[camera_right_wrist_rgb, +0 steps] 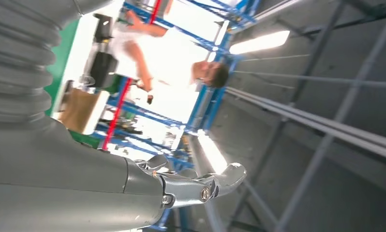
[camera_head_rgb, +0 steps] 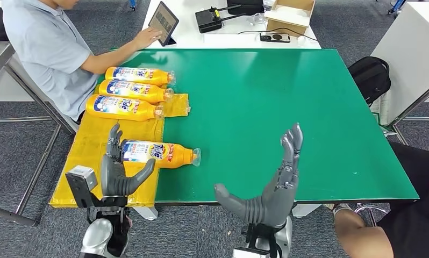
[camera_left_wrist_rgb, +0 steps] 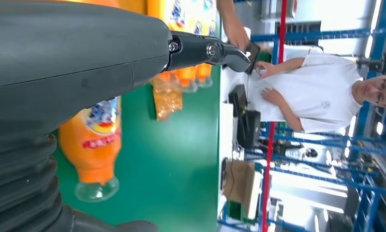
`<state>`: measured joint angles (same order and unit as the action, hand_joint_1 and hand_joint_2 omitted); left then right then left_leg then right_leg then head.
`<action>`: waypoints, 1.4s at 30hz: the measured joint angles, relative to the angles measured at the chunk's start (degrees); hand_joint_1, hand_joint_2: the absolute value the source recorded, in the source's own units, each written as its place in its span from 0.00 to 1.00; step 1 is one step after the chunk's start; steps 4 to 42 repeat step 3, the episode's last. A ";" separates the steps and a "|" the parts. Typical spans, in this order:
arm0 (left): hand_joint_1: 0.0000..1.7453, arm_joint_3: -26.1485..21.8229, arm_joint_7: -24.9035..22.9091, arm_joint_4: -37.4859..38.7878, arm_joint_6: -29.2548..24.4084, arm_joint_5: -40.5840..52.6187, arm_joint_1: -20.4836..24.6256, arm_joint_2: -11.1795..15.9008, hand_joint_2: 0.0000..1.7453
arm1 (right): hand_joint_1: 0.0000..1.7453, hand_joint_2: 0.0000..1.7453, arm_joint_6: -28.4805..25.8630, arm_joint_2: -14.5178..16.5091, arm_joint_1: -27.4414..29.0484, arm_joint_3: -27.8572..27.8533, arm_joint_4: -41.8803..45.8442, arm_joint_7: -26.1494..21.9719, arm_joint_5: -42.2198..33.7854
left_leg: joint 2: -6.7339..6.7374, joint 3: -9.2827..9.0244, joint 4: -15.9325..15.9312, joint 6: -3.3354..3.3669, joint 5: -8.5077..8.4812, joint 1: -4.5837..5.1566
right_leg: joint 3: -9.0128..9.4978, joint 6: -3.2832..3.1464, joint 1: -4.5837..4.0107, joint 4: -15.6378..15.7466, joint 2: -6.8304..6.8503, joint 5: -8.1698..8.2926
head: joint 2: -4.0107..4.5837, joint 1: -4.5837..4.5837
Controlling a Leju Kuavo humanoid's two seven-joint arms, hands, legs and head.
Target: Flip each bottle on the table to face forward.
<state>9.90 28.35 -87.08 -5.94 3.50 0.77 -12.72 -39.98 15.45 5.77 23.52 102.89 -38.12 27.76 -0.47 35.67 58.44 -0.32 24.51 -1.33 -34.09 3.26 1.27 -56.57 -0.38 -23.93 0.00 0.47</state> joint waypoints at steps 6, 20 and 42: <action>0.00 -0.26 0.34 -2.09 -1.94 2.16 -1.80 0.00 1.00 | 0.00 1.00 0.00 0.09 1.32 -1.03 -0.07 0.00 -2.48 | 0.00 -0.01 -0.01 0.00 0.00 0.00 | 0.03 0.00 0.00 0.00 0.00 0.00 | 0.00 0.01; 0.00 -0.26 0.34 -2.09 -1.94 2.16 -1.80 0.00 1.00 | 0.00 1.00 0.00 0.09 1.32 -1.03 -0.07 0.00 -2.48 | 0.00 -0.01 -0.01 0.00 0.00 0.00 | 0.03 0.00 0.00 0.00 0.00 0.00 | 0.00 0.01; 0.00 -0.26 0.34 -2.09 -1.94 2.16 -1.80 0.00 1.00 | 0.00 1.00 0.00 0.09 1.32 -1.03 -0.07 0.00 -2.48 | 0.00 -0.01 -0.01 0.00 0.00 0.00 | 0.03 0.00 0.00 0.00 0.00 0.00 | 0.00 0.01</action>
